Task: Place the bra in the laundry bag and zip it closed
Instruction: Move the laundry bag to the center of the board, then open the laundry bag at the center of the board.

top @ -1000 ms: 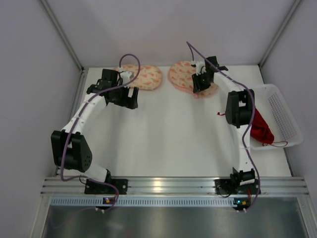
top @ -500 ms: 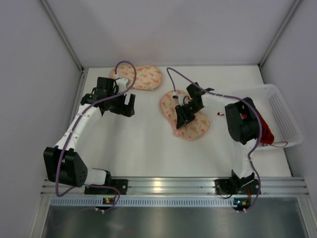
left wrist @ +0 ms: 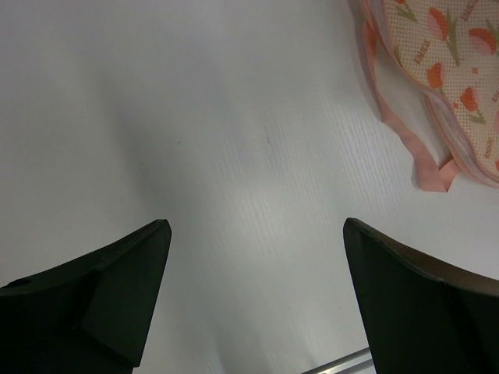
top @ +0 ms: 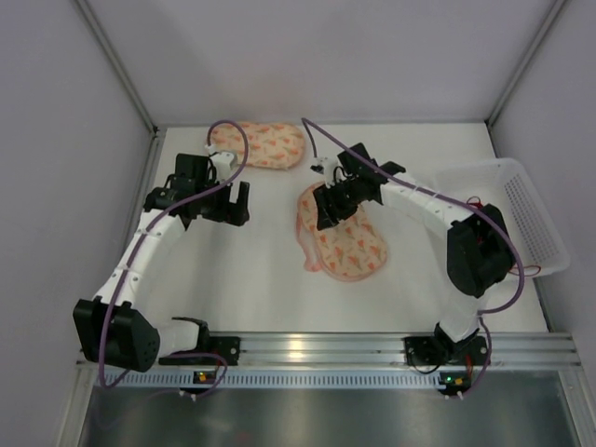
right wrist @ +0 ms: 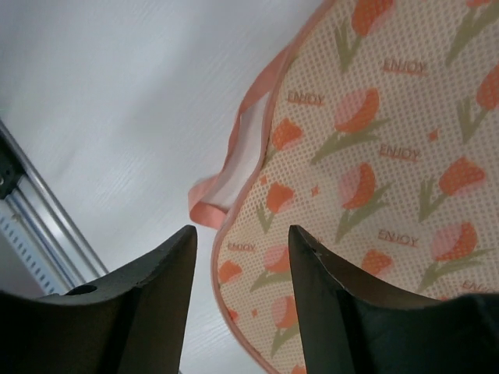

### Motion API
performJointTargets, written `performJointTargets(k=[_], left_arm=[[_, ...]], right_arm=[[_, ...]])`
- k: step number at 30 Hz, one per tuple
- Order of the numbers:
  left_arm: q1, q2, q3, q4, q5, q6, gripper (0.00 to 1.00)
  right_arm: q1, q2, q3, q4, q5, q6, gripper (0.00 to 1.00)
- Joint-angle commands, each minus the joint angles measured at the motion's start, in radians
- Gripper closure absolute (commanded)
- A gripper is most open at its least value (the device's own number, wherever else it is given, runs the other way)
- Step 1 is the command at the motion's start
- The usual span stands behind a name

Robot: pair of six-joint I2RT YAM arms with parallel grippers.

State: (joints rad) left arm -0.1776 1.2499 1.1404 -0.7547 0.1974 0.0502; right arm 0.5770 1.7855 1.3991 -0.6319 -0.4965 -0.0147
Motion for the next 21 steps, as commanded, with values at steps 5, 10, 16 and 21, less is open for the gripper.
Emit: performJointTargets(k=[5,10,16,21], left_arm=[[0.018,-0.024,0.028,0.023,-0.05,-0.032,0.02],[0.058,-0.036,0.018,0.029,-0.038,-0.042,0.02],[0.067,-0.049,0.005,0.032,-0.038,-0.041,0.02],[0.066,-0.041,0.004,0.035,-0.039,-0.038,0.02]], right_arm=[[0.155,0.052,0.081,0.001,0.292,0.053,0.52],[0.191,0.126,0.118,0.006,0.372,0.045,0.56],[0.221,0.205,0.159,0.001,0.42,0.024,0.62],[0.23,0.245,0.21,-0.018,0.411,0.024,0.8]])
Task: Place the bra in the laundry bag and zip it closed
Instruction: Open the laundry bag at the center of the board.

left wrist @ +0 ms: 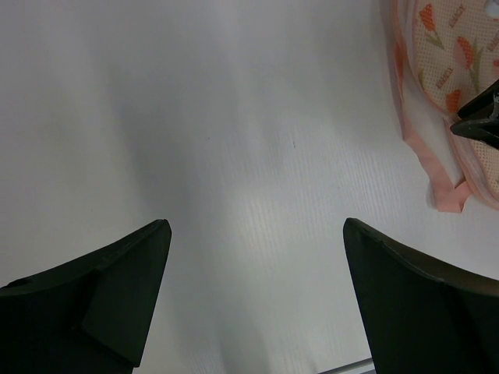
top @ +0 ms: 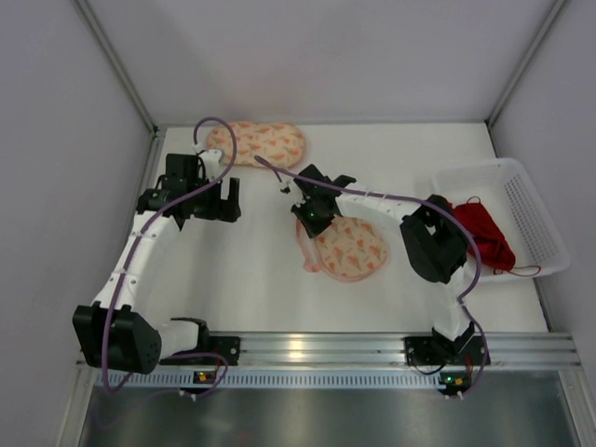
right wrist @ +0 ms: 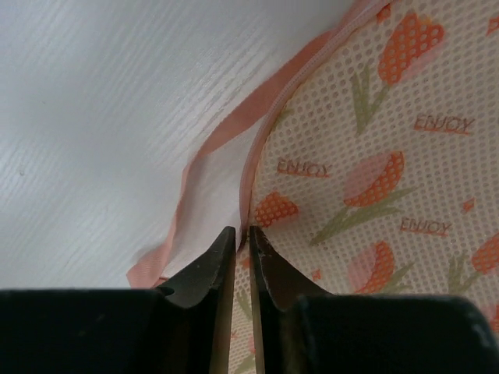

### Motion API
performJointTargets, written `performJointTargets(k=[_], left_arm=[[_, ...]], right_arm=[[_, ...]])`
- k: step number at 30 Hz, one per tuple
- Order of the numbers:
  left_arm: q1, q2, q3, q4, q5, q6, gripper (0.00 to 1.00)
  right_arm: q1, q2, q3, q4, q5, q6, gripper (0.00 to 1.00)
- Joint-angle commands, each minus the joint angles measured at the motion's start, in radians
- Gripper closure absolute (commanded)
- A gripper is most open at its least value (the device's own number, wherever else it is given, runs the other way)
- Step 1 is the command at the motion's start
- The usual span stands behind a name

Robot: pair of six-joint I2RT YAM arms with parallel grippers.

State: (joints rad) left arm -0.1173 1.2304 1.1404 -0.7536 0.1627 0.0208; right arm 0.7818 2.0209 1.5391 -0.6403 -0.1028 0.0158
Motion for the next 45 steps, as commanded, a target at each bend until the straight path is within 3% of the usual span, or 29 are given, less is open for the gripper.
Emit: performJointTargets(k=[1,4,17,22,27,34,39,45], left_arm=[[0.005,-0.02,-0.002,0.036,-0.005,-0.01,0.02],[0.005,-0.022,-0.008,0.042,-0.005,-0.009,0.02],[0.015,-0.028,-0.007,0.04,-0.005,-0.01,0.02],[0.015,-0.005,-0.025,0.042,0.101,0.005,0.03],[0.013,0.075,-0.051,0.048,0.259,0.022,0.13],[0.011,0.181,-0.07,0.105,0.313,0.024,0.19],[0.011,0.193,-0.08,0.125,0.264,0.047,0.2],[0.011,0.201,-0.097,0.129,0.273,0.067,0.2]], right_arm=[[0.025,0.019,0.078,-0.013,0.002,-0.007,0.89],[0.027,0.032,0.121,-0.035,-0.04,-0.005,1.0],[-0.025,-0.175,0.168,0.108,-0.422,0.141,1.0],[-0.157,-0.335,0.02,0.103,-0.463,0.148,1.0],[-0.346,-0.406,-0.092,0.031,-0.443,0.053,1.0],[-0.427,-0.248,-0.079,-0.059,-0.387,-0.19,1.0],[-0.427,-0.061,0.074,-0.044,-0.312,-0.229,1.0],[-0.426,0.076,0.257,0.002,-0.114,-0.218,1.0]])
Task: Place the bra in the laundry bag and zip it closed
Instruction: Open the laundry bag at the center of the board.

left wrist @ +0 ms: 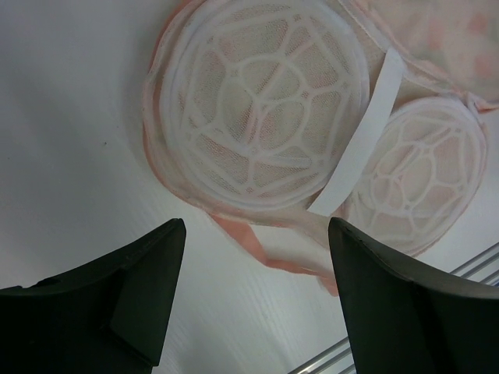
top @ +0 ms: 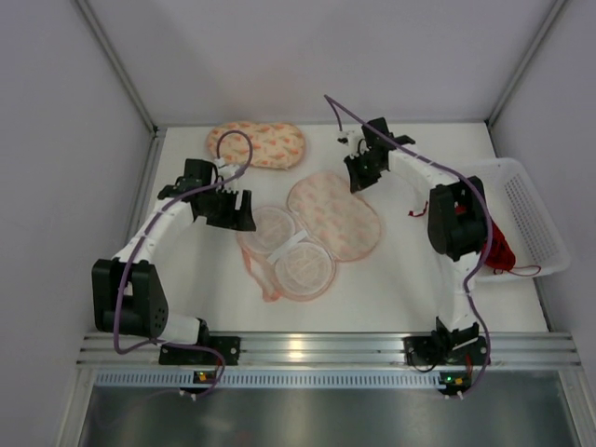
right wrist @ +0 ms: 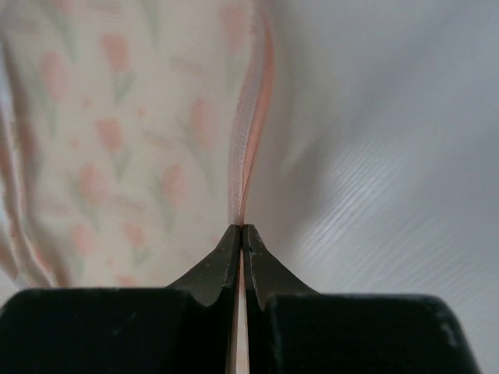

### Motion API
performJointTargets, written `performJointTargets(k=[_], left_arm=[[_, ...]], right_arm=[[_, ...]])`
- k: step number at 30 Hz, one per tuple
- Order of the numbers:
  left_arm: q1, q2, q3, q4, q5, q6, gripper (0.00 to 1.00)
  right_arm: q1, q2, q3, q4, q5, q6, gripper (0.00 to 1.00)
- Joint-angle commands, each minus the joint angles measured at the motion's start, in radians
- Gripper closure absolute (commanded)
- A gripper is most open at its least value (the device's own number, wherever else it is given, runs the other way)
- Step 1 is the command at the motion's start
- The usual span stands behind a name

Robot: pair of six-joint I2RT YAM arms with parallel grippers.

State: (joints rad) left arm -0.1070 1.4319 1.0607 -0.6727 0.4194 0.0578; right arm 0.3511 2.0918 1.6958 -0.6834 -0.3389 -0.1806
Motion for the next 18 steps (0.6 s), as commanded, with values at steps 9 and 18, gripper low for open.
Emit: performJointTargets(k=[9,18], left_arm=[[-0.02,0.062,-0.044,0.137,-0.002,0.01,0.24],[-0.022,0.242,0.058,0.171,-0.054,-0.001,0.34]], right_arm=[[0.003,0.022,0.267,0.081,0.193,-0.033,0.58],[0.002,-0.186,0.052,0.019,0.016,0.035,0.44]])
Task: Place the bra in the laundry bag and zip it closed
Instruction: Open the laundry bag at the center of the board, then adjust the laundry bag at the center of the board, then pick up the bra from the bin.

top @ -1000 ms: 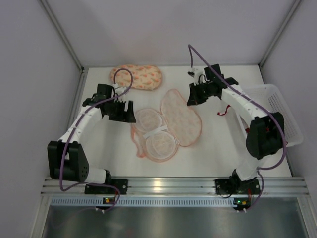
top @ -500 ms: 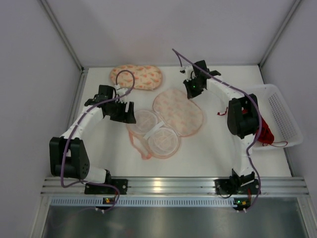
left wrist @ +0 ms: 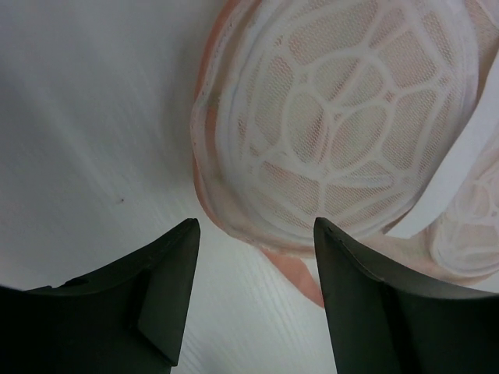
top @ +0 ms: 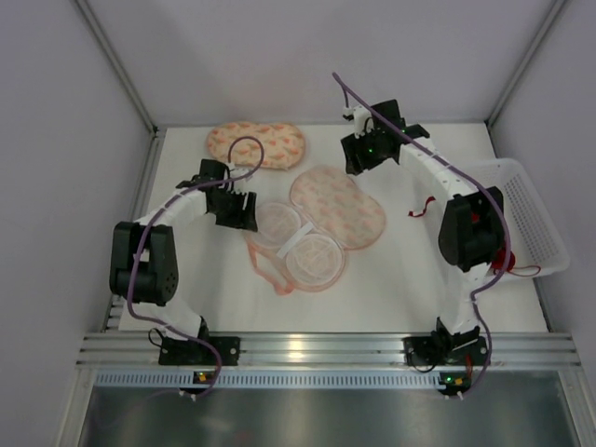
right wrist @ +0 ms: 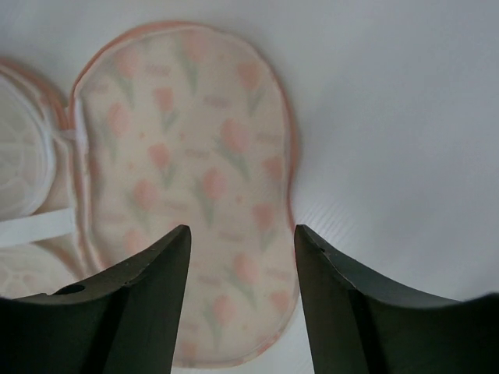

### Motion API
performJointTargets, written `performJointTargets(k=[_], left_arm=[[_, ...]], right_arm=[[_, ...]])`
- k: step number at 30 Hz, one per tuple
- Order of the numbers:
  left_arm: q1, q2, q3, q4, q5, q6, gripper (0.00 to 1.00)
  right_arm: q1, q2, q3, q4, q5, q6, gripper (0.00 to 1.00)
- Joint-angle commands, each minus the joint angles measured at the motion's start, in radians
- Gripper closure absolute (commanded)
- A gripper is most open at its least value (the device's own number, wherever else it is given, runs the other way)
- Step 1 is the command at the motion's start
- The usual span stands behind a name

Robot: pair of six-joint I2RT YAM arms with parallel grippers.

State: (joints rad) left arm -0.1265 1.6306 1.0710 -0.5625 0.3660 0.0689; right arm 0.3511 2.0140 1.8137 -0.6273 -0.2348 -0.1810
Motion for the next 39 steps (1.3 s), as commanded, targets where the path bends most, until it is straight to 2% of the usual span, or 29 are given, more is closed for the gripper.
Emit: performJointTargets(k=[1,3,8,9,11,14,15,16,17,18,21,25,28,29,32,35,39], left_arm=[[-0.002,0.058,0.052,0.064,0.005,-0.014,0.34],[-0.022,0.104,0.07,0.061,0.011,-0.004,0.39],[-0.099,0.182,0.092,0.062,0.014,0.012,0.5],[-0.111,0.187,0.095,0.062,0.02,0.009,0.52],[-0.145,0.201,0.104,0.062,0.024,-0.006,0.53],[-0.185,0.213,0.118,0.068,0.036,-0.038,0.52],[-0.189,0.216,0.122,0.072,0.042,-0.046,0.5],[-0.194,0.224,0.127,0.069,0.045,-0.055,0.44],[-0.196,0.225,0.136,0.069,0.045,-0.064,0.42],[-0.194,0.224,0.139,0.069,0.044,-0.066,0.39],[-0.194,0.183,0.142,0.069,0.037,-0.064,0.29],[-0.194,0.074,0.142,0.069,0.04,-0.066,0.22],[-0.194,0.0,0.133,0.059,0.051,-0.064,0.2],[-0.194,-0.014,0.133,0.05,0.068,-0.057,0.2],[-0.194,-0.06,0.145,0.0,0.09,-0.014,0.19],[-0.194,-0.098,0.156,-0.046,0.093,0.011,0.17],[-0.194,-0.147,0.149,-0.068,0.086,0.02,0.16]], right_arm=[[0.003,-0.119,-0.111,-0.06,-0.099,0.043,0.43],[0.002,-0.15,-0.151,-0.095,-0.13,0.046,0.39],[-0.041,-0.32,-0.238,-0.115,-0.146,0.029,0.17],[-0.052,-0.346,-0.244,-0.117,-0.143,0.02,0.09],[-0.098,-0.414,-0.241,-0.143,-0.141,0.012,0.01],[-0.197,-0.489,-0.217,-0.172,-0.179,0.023,0.01],[-0.233,-0.501,-0.202,-0.187,-0.195,0.021,0.01],[-0.268,-0.509,-0.186,-0.213,-0.225,-0.001,0.01],[-0.34,-0.503,-0.166,-0.253,-0.26,-0.076,0.01],[-0.4,-0.491,-0.105,-0.361,-0.271,-0.113,0.01],[-0.506,-0.423,0.001,-0.568,-0.235,-0.272,0.01],[-0.656,-0.374,0.029,-0.686,-0.163,-0.394,0.02],[-0.699,-0.337,0.018,-0.713,-0.132,-0.471,0.16],[-0.707,-0.319,0.013,-0.718,-0.12,-0.509,0.24],[-0.705,-0.246,0.009,-0.752,-0.1,-0.586,0.33],[-0.705,-0.169,0.006,-0.747,-0.045,-0.633,0.38],[-0.701,-0.153,-0.106,-0.654,-0.002,-0.667,0.37]])
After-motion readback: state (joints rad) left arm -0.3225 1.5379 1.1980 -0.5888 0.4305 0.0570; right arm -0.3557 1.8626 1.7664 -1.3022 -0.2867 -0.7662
